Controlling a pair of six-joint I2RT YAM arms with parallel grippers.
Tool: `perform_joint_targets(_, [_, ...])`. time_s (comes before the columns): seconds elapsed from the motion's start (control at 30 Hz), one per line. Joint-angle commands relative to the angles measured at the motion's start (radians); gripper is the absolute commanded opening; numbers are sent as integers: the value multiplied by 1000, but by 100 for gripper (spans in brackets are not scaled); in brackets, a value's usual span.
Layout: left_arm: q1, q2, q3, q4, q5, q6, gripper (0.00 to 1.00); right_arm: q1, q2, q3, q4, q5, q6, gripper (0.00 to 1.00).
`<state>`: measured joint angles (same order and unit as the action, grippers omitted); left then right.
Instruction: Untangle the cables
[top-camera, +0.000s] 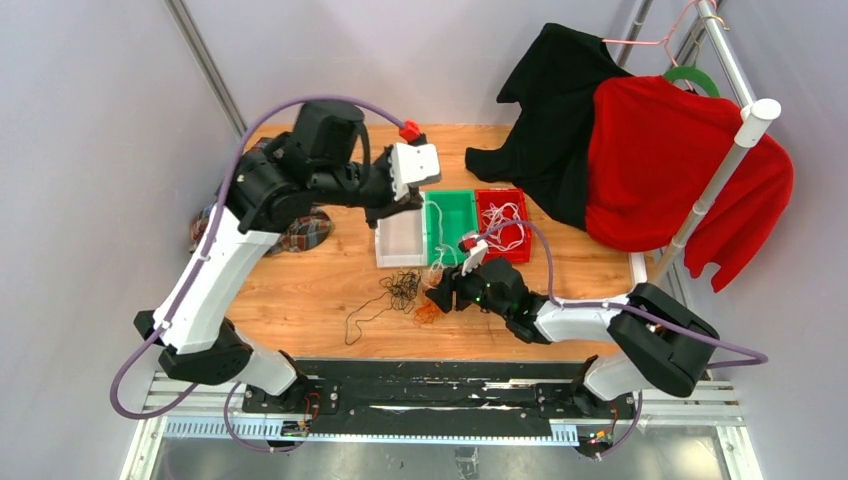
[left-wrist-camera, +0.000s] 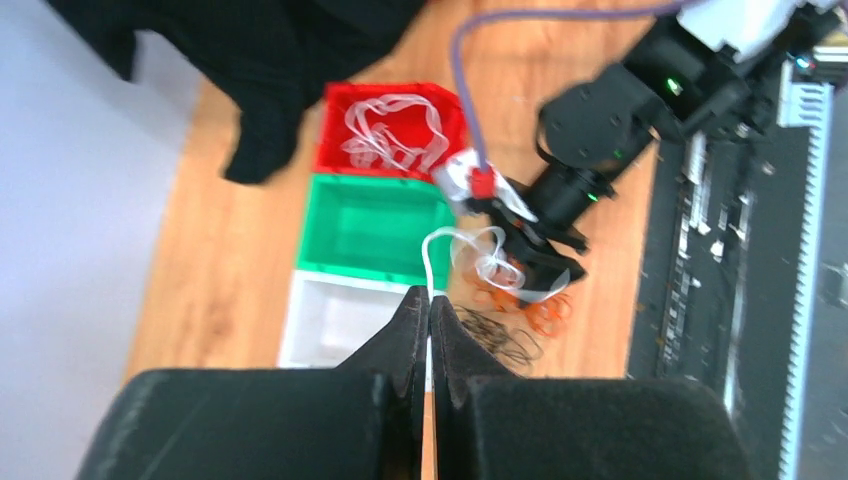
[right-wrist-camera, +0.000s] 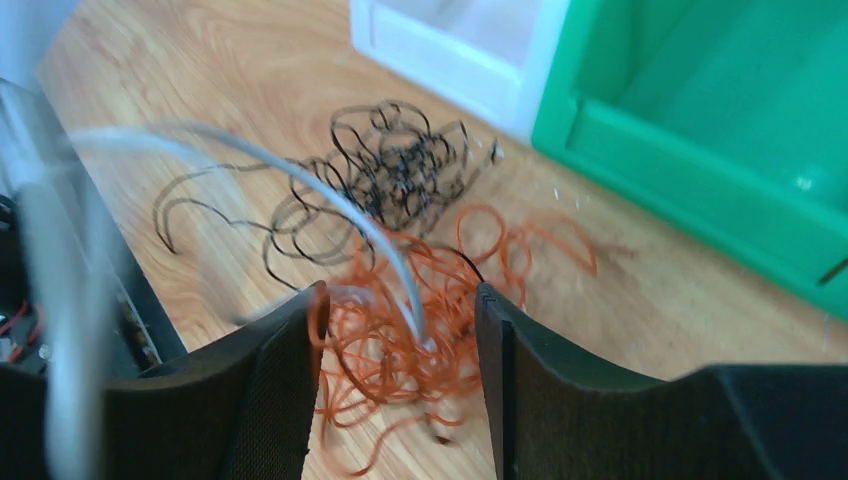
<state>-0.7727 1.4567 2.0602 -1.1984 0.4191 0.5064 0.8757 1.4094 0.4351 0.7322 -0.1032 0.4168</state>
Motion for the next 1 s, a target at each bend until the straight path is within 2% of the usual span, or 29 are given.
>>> perform_joint_targets(0.0, [4, 23, 154, 3, -99, 40, 0, 23, 42, -63, 81, 66, 25, 55])
perform_joint_targets(0.13, [4, 51, 321, 15, -210, 91, 0, 28, 69, -121, 128, 96, 52, 55])
perform_joint_targets(0.2, [4, 45, 354, 69, -280, 113, 0, 34, 77, -138, 140, 116, 56, 55])
perform_joint_targets(0.3, [4, -13, 293, 236, -368, 148, 0, 42, 87, -151, 141, 130, 62, 54])
perform_joint_targets(0.47, [4, -128, 115, 641, -528, 199, 0, 52, 74, -168, 137, 142, 65, 55])
perform_joint_targets(0.6, [4, -122, 114, 809, -638, 242, 0, 55, 16, -174, 89, 158, 59, 59])
perform_joint_targets(0.8, [3, -114, 121, 944, -651, 245, 0, 55, -104, -176, -3, 183, 34, 60])
perform_joint_targets(0.9, [3, -128, 64, 1207, -680, 295, 0, 55, -141, -175, -47, 196, 17, 60])
perform_joint_targets(0.97, [3, -102, 120, 1307, -666, 325, 0, 57, -148, -180, -57, 201, 16, 59])
